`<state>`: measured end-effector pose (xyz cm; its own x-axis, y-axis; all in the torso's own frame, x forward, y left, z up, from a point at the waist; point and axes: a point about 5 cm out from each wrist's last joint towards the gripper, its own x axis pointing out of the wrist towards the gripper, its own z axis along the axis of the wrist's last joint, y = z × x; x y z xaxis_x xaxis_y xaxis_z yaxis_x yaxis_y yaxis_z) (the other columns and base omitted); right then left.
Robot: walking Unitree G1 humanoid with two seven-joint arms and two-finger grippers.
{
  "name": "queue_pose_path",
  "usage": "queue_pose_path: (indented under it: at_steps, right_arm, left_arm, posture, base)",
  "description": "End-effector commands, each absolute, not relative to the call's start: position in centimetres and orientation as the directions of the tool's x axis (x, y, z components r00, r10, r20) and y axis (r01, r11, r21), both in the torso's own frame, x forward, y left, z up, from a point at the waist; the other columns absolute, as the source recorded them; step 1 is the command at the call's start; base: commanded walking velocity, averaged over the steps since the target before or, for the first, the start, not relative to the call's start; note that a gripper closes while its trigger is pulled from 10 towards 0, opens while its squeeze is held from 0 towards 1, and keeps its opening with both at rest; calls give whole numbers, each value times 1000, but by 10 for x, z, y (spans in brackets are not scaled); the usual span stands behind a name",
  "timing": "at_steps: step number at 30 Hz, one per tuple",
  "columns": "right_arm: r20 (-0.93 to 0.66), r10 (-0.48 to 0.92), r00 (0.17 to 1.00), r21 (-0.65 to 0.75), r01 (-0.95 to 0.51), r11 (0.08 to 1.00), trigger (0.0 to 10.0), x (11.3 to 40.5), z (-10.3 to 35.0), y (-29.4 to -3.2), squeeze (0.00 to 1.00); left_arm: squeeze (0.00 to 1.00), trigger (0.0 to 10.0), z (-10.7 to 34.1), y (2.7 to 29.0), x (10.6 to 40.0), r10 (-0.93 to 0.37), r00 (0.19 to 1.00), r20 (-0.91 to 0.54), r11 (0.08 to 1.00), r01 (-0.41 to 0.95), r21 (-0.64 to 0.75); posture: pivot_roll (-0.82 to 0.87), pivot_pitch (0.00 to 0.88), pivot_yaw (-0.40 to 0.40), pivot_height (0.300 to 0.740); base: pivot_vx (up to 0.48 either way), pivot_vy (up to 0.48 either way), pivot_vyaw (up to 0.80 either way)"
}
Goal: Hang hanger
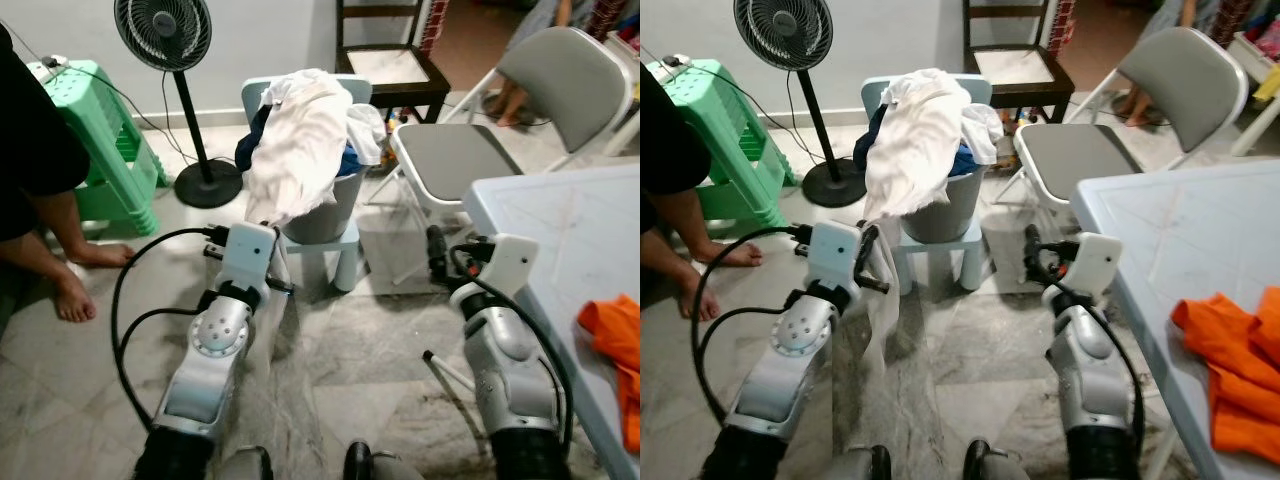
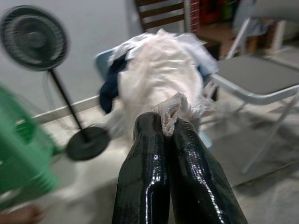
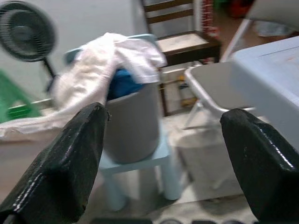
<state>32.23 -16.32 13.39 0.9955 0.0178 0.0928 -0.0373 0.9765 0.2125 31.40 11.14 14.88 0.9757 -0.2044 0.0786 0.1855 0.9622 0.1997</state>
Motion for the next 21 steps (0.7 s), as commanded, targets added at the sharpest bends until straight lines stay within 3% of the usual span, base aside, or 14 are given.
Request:
queue_pose_path:
  at_steps: [1,12,18,21]
  right_arm:
    - [86,-8,996,205,-10,979,10000,321,134,-170,0]
    - [67,16,998,187,-29,982,10000,321,135,-173,0]
    - [52,31,998,204,-41,978,10000,320,133,-169,0]
    - [45,30,999,205,-39,978,10000,319,132,-168,0]
  left_arm:
    - [0,10000,145,106,313,-230,971,68,956,212,204]
    - [0,10000,121,114,312,-187,982,-10,971,186,147]
    - [0,10000,106,115,308,-225,973,-46,970,228,81]
    - [0,10000,103,118,307,-206,976,-65,978,208,29]
  posture:
    - [109,223,-18,740]
    - [83,244,-34,740]
    - [83,240,-37,740]
    - [83,239,-38,740]
  base:
    - [-244,0,0]
    - [0,0,0]
    - [0,0,0]
    - [0,0,-738]
